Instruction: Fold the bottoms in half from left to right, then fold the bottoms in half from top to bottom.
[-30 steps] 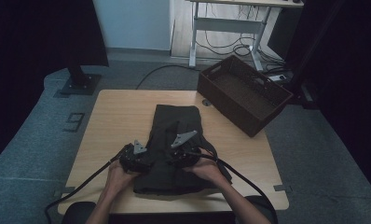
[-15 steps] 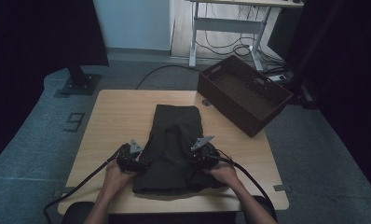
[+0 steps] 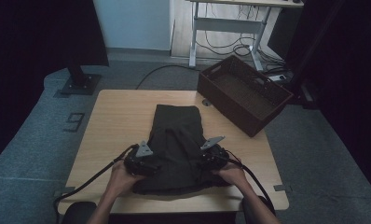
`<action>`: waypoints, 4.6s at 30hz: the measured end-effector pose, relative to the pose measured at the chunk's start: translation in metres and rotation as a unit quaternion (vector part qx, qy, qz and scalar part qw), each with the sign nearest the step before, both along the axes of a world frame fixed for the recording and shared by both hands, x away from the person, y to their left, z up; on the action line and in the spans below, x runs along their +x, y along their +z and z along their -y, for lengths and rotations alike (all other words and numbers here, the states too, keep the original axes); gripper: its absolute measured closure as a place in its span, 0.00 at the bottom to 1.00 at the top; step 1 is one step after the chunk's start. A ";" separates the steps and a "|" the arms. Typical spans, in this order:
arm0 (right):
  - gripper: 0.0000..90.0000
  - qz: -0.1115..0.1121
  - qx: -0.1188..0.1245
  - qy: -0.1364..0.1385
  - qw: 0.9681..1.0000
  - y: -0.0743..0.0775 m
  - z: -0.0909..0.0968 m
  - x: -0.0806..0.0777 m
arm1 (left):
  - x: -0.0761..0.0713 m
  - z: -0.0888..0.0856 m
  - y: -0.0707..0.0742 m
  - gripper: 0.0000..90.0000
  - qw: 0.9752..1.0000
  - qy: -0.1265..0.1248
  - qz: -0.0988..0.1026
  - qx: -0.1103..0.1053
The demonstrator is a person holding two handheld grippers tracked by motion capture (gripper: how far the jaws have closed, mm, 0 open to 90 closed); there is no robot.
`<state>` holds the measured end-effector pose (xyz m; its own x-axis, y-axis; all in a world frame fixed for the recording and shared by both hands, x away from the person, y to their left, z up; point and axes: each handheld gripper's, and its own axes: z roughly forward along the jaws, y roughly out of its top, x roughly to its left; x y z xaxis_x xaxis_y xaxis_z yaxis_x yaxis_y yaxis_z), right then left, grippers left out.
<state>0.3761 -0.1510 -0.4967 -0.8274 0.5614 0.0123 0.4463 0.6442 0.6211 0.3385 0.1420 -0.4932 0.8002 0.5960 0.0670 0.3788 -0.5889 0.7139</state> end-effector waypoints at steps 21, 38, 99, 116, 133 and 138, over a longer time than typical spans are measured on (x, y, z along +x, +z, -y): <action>0.59 -0.011 0.015 0.004 1.000 -0.001 0.004 0.000 | -0.042 0.026 -0.007 0.92 0.992 -0.115 -0.006 0.053; 0.56 -0.013 -0.008 -0.015 1.000 -0.005 0.012 0.000 | -0.057 -0.035 0.028 0.80 0.995 -0.088 0.000 -0.040; 0.15 0.023 0.056 -0.123 0.991 -0.002 0.023 0.055 | 0.085 -0.030 -0.019 0.18 0.991 0.127 -0.007 -0.040; 0.18 0.004 -0.006 -0.132 0.991 -0.040 0.015 0.061 | 0.085 -0.024 -0.050 0.17 0.991 0.132 -0.033 -0.016; 0.22 -0.001 0.001 -0.077 0.997 -0.042 0.001 -0.013 | 0.031 -0.040 -0.048 0.17 0.993 0.112 -0.034 -0.004; 0.22 -0.003 0.011 -0.078 0.997 -0.043 0.006 -0.031 | 0.013 -0.040 -0.047 0.20 0.994 0.101 -0.039 -0.004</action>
